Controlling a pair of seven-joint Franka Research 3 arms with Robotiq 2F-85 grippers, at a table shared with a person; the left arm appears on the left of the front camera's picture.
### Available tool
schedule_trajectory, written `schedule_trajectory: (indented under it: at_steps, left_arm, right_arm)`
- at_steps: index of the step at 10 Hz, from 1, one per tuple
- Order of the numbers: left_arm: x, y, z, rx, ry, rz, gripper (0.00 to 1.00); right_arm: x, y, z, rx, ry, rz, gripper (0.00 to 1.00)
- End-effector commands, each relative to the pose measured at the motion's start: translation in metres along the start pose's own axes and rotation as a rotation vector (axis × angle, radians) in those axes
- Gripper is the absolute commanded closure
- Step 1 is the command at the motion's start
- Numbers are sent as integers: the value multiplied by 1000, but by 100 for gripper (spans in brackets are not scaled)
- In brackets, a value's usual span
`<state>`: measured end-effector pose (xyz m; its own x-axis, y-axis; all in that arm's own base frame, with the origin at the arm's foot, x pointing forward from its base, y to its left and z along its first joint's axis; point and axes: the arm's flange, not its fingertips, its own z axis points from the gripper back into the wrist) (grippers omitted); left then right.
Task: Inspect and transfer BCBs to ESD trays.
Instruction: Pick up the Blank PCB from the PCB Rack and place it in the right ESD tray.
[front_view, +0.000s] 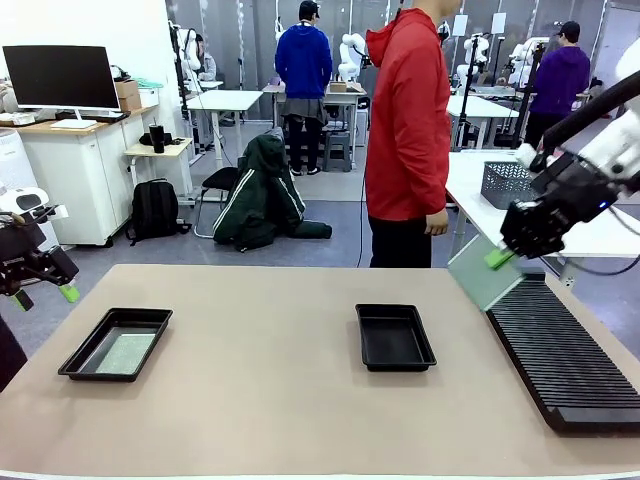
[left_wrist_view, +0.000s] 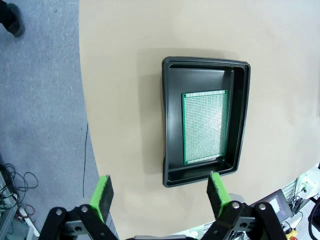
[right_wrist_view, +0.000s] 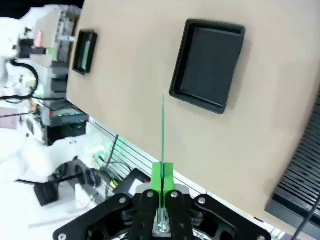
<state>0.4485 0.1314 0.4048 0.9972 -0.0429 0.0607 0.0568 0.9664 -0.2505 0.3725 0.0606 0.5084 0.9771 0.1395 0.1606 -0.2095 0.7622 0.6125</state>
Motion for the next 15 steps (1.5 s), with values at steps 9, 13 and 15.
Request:
schedule_trajectory:
  at_steps: [9, 13, 15]
  left_arm:
    - [-1, 1, -1, 1, -13, -3, 0]
    - [-1, 1, -1, 1, -13, -3, 0]
    - [-1, 1, -1, 1, -13, -3, 0]
  right_arm:
    - [31, -43, -144, 174, -135, -60, 98]
    - [60, -65, -172, 180, -123, -100, 98]
    - [69, -70, -182, 184, -124, -116, 98]
